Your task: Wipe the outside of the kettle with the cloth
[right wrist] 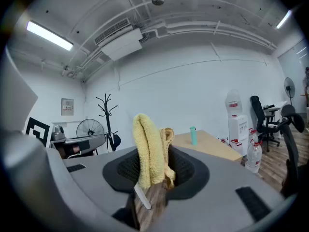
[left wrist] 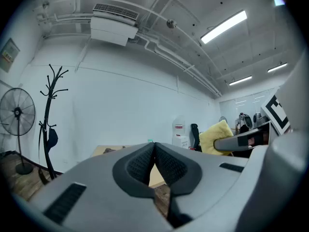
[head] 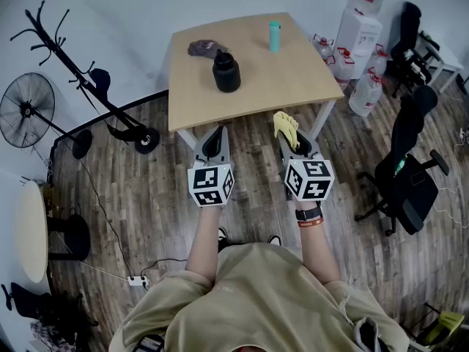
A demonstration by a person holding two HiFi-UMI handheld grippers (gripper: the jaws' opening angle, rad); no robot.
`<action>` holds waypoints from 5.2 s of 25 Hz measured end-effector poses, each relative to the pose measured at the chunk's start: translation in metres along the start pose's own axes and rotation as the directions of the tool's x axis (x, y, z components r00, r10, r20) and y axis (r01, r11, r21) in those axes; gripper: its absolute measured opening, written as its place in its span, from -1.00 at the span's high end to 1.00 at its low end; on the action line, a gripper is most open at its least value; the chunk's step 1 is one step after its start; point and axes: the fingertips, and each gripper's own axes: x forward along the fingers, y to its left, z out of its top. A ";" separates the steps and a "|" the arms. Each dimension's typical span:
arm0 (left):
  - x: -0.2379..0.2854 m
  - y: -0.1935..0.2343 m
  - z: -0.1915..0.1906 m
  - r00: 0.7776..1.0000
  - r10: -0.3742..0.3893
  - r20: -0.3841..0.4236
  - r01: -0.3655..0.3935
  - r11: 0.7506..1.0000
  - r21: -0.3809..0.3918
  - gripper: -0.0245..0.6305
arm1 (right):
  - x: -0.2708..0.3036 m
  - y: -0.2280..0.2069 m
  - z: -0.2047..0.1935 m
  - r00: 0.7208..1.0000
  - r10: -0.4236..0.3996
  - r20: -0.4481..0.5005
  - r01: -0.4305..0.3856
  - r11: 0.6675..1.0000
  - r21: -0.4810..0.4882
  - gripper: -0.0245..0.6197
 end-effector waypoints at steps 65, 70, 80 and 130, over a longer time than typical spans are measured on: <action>0.440 0.389 -0.100 0.962 -0.165 -0.217 0.142 0.983 -0.118 0.85 | 0.663 0.036 -0.078 0.936 -0.029 -0.352 0.117 0.966 0.231 0.41; 0.440 0.396 -0.105 0.964 -0.140 -0.227 0.116 0.986 -0.116 0.85 | 0.680 0.029 -0.088 0.928 -0.054 -0.369 0.153 0.958 0.244 0.41; 0.440 0.391 -0.109 0.961 -0.136 -0.241 0.112 0.987 -0.111 0.85 | 0.685 0.019 -0.101 0.909 -0.098 -0.404 0.210 0.946 0.245 0.42; 0.500 0.277 -0.130 0.957 -0.015 -0.289 -0.014 0.995 -0.096 0.85 | 0.611 -0.092 -0.110 0.834 0.204 -0.513 -0.202 0.978 0.060 0.44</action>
